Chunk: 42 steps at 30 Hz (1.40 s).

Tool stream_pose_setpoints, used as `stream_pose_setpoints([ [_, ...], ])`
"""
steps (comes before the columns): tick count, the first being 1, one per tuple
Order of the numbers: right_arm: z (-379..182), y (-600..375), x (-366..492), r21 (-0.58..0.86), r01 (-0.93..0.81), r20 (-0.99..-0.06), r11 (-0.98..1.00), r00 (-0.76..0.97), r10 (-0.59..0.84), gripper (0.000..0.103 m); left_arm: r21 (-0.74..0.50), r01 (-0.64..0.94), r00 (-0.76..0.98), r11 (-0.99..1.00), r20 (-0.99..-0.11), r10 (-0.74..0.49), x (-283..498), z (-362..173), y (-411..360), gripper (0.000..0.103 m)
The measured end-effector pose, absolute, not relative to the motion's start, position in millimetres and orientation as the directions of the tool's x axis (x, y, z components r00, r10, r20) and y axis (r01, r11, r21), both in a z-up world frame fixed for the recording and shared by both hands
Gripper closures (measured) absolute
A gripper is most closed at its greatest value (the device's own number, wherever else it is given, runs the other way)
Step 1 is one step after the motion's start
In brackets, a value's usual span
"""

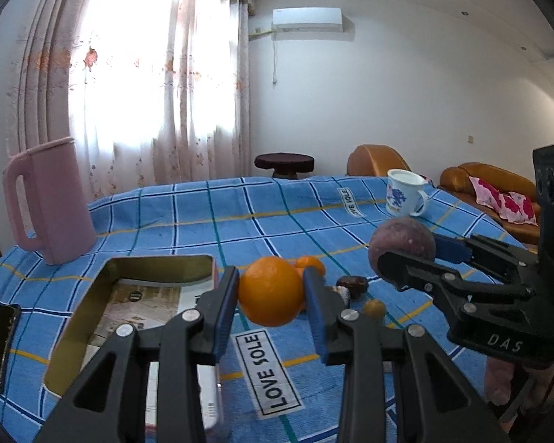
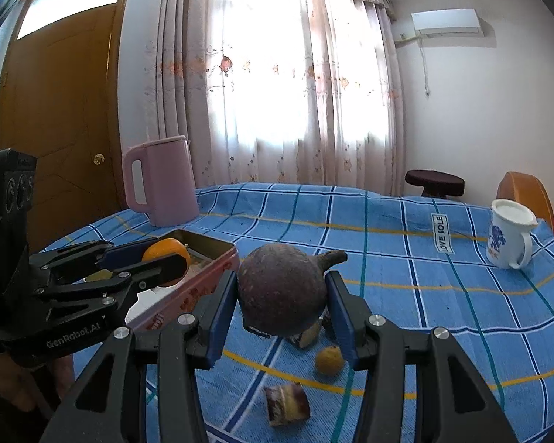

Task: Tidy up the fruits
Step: 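Carry the orange with the left tool while the right tool carries the passion fruit to the tin, then open the left tool to drop the orange while the right tool releases the passion fruit into the tin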

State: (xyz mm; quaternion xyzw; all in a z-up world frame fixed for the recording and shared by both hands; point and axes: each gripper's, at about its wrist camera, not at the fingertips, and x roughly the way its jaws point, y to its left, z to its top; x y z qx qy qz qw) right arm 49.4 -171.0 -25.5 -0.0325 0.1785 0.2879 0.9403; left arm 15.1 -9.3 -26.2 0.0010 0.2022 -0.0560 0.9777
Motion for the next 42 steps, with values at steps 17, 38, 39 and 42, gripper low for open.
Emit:
stream_pose_setpoints([
  [17,-23,-68,61,-0.028,-0.701,-0.427,0.712,0.653,0.626,0.053,-0.057,-0.065,0.888,0.996,-0.458,0.031,23,-41,63,0.066],
  [38,-67,11,70,-0.094,-0.781,-0.597,0.617,0.541,0.593,0.053,-0.054,-0.199,0.821,0.979,-0.555,0.136,32,-71,122,0.066],
  [39,-68,12,70,-0.098,-0.782,-0.603,0.615,0.539,0.588,0.053,-0.055,-0.200,0.818,0.978,-0.558,0.136,32,-72,122,0.066],
  [42,-73,16,72,-0.097,-0.794,-0.628,0.600,0.517,0.582,0.052,-0.047,-0.202,0.812,0.978,-0.566,0.141,33,-74,123,0.065],
])
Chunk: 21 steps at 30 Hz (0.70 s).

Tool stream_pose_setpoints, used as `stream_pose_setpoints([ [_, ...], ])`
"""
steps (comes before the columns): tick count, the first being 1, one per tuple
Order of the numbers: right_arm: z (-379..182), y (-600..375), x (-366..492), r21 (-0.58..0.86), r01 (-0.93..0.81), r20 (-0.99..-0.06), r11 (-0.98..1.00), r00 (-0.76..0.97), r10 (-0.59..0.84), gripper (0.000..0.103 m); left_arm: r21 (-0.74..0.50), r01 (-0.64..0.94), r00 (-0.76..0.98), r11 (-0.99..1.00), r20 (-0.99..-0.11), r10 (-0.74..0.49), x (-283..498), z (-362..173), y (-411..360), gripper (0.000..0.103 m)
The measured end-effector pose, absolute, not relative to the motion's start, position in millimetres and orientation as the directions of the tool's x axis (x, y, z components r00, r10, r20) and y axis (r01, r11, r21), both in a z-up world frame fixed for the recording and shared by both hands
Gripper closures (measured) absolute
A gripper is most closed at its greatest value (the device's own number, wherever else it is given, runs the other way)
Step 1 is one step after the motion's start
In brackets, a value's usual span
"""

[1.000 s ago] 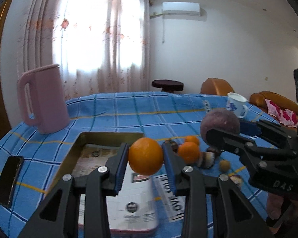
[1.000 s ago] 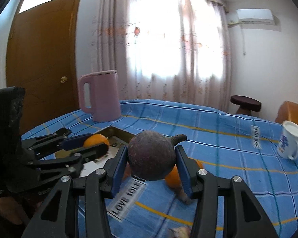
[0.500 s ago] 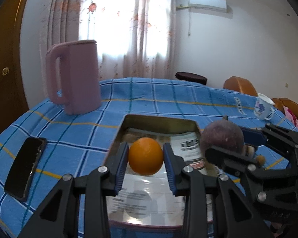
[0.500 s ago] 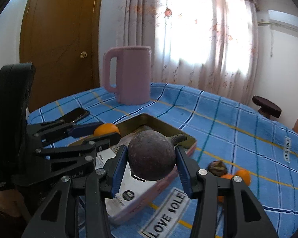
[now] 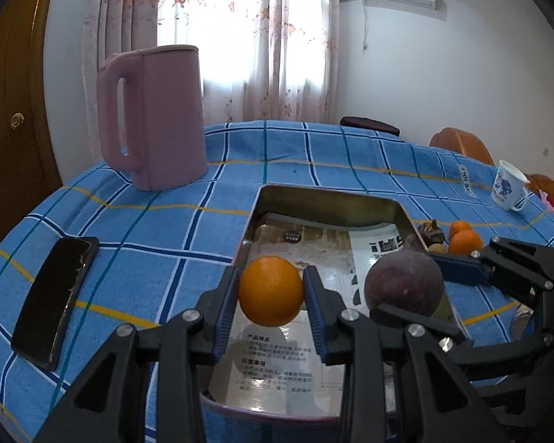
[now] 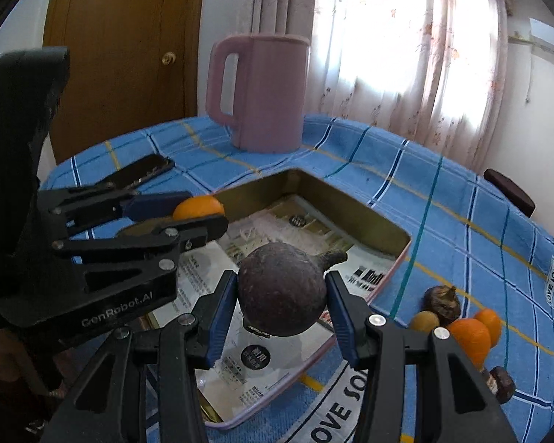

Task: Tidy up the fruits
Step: 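Open the left tool to drop the orange while the right tool releases the passion fruit into the tin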

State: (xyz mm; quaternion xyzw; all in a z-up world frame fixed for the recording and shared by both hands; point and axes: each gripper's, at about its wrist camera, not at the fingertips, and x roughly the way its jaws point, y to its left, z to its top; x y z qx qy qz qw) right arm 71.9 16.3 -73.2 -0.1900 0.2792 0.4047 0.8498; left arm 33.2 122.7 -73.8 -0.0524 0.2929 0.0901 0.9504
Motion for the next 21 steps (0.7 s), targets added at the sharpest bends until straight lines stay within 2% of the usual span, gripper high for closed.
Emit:
stream_pose_setpoints([
  [4,-78,23,69,-0.105,-0.808,-0.649,0.579,0.497,0.576,0.052,-0.036,-0.195,0.816,0.980,-0.560,0.142,32,-73,118,0.064],
  [5,-76,23,67,-0.112,-0.807,-0.639,0.580,0.505,0.580,0.049,-0.037,-0.193,0.819,0.981,-0.557,0.140,31,-72,118,0.060],
  [7,-72,20,63,-0.126,-0.798,-0.618,0.589,0.528,0.582,0.038,-0.033,-0.200,0.825,0.979,-0.544,0.150,29,-69,117,0.051],
  [8,-70,17,62,-0.130,-0.792,-0.613,0.597,0.538,0.579,0.034,-0.031,-0.208,0.829,0.978,-0.536,0.159,27,-67,117,0.039],
  [9,-68,15,61,-0.132,-0.787,-0.611,0.603,0.543,0.575,0.034,-0.032,-0.216,0.837,0.976,-0.522,0.168,24,-64,117,0.028],
  [10,-65,8,58,-0.139,-0.774,-0.609,0.617,0.558,0.563,0.034,-0.041,-0.215,0.848,0.976,-0.504,0.166,20,-60,117,0.026],
  [13,-59,-18,51,-0.153,-0.746,-0.592,0.649,0.595,0.544,0.034,-0.058,-0.196,0.870,0.979,-0.471,0.146,13,-51,114,0.024],
  [17,-52,-77,44,-0.134,-0.680,-0.573,0.721,0.647,0.503,0.034,-0.088,-0.166,0.890,0.982,-0.442,0.111,7,-44,103,0.014],
  [21,-56,-138,43,-0.085,-0.600,-0.581,0.796,0.679,0.449,0.034,-0.102,-0.106,0.894,0.989,-0.445,0.050,10,-44,82,0.014],
])
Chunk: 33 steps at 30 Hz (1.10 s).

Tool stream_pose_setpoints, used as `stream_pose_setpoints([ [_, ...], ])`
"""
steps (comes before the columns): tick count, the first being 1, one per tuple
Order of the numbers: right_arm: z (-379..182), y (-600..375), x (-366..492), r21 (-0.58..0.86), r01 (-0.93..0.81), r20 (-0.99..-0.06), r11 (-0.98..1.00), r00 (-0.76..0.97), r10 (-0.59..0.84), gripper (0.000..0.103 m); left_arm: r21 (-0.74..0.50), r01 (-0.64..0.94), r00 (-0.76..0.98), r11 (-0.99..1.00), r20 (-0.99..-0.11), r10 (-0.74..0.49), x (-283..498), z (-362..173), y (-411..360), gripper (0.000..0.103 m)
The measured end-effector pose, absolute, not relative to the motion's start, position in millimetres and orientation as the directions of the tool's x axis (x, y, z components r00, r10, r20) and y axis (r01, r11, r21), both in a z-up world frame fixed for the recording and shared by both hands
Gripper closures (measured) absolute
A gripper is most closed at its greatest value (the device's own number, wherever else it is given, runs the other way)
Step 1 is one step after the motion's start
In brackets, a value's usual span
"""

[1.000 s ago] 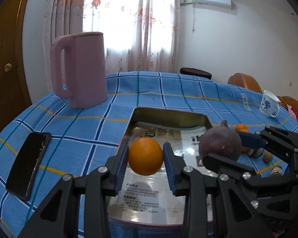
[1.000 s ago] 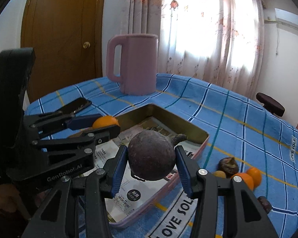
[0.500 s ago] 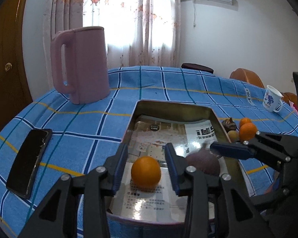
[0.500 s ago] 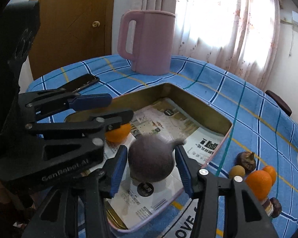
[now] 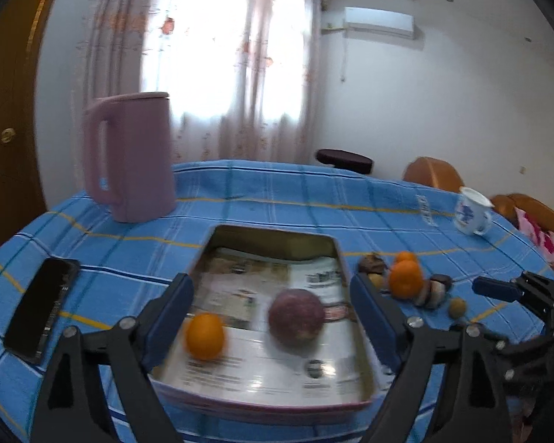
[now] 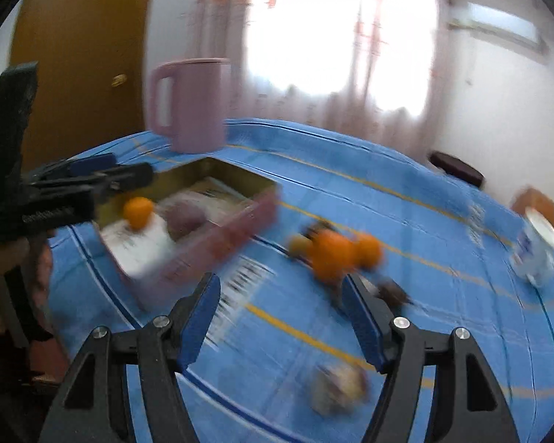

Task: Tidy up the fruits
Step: 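Open the left tool to drop the orange while the right tool releases the passion fruit into the tin, then grasp the brown-and-white cake roll with the right tool, then grasp a small brown round fruit with the left tool while the right tool holds the roll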

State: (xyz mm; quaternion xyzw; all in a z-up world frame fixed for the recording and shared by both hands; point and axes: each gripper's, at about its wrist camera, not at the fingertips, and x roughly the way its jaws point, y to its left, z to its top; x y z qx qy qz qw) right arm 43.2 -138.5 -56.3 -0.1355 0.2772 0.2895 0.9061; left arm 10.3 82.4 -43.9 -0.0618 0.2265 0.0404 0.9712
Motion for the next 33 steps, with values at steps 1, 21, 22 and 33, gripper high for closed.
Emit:
stream_pose_setpoints([
  [1,-59,-150,43,-0.077,-0.584,-0.587,0.808,0.681,0.437,0.034,-0.102,-0.091,0.894,0.991,-0.446,0.036,12,-44,75,0.014],
  [21,-86,-191,55,0.014,-0.559,-0.633,0.829,0.637,0.440,0.072,-0.040,0.123,0.848,0.992,-0.515,-0.126,38,-52,-25,0.010],
  [22,-84,-199,57,0.006,-0.532,-0.621,0.847,0.662,0.420,0.072,-0.042,0.138,0.843,0.990,-0.519,-0.139,40,-51,-30,0.010],
  [33,-73,-269,95,0.065,-0.332,-0.599,0.941,0.741,0.303,0.072,-0.045,0.312,0.713,0.949,-0.648,-0.265,80,-70,-102,0.043],
])
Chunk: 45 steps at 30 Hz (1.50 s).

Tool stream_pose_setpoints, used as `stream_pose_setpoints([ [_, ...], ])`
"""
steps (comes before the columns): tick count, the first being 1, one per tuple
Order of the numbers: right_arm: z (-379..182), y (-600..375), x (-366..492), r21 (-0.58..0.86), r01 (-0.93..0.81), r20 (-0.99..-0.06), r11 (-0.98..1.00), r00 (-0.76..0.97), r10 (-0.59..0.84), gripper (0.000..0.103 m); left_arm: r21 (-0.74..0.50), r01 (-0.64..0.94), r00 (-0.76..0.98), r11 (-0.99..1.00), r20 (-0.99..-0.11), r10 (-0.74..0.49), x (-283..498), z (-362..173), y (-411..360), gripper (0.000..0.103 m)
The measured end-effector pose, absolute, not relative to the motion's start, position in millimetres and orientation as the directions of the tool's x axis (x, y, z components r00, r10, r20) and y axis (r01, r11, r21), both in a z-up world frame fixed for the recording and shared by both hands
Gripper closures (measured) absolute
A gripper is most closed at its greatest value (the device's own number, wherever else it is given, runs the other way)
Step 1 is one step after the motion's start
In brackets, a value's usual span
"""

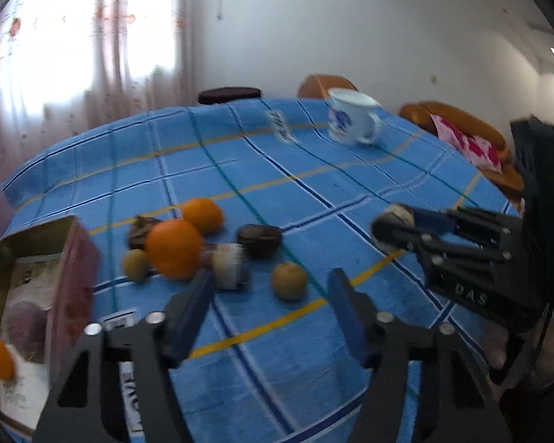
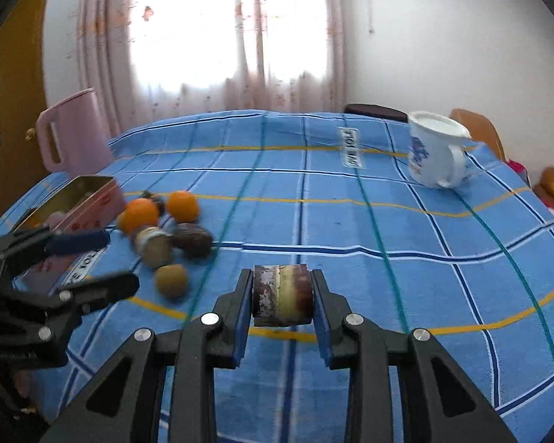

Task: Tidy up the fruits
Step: 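Grasp a small brown round fruit with the left tool while the right tool holds the roll, then carry the brown fruit with the left tool while the right tool carries the roll to the tin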

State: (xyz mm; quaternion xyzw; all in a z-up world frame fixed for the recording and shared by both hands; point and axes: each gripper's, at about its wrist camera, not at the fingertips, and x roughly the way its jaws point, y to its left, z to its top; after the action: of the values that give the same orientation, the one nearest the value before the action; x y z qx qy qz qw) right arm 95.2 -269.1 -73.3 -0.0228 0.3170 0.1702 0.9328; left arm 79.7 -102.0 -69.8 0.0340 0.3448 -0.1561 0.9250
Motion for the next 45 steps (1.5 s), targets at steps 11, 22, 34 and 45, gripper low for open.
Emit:
stream_pose_setpoints([
  [11,-80,-270,95,0.082,-0.360,-0.613,0.929,0.717,0.332,0.072,-0.030,0.340,0.642,0.940,-0.723,-0.255,106,-82,-130,0.062],
  [22,-82,-269,93,0.080,-0.377,-0.613,0.923,0.711,0.344,0.072,-0.063,0.335,0.588,0.940,-0.765,-0.261,119,-93,-127,0.075],
  [34,-74,-268,77,0.050,-0.405,-0.539,0.913,0.758,0.366,0.072,-0.078,0.324,0.683,0.943,-0.670,-0.291,100,-75,-115,0.075],
  [45,-69,-267,62,0.015,-0.423,-0.463,0.906,0.800,0.382,0.072,-0.027,0.303,0.767,0.953,-0.587,-0.261,85,-62,-115,0.075],
])
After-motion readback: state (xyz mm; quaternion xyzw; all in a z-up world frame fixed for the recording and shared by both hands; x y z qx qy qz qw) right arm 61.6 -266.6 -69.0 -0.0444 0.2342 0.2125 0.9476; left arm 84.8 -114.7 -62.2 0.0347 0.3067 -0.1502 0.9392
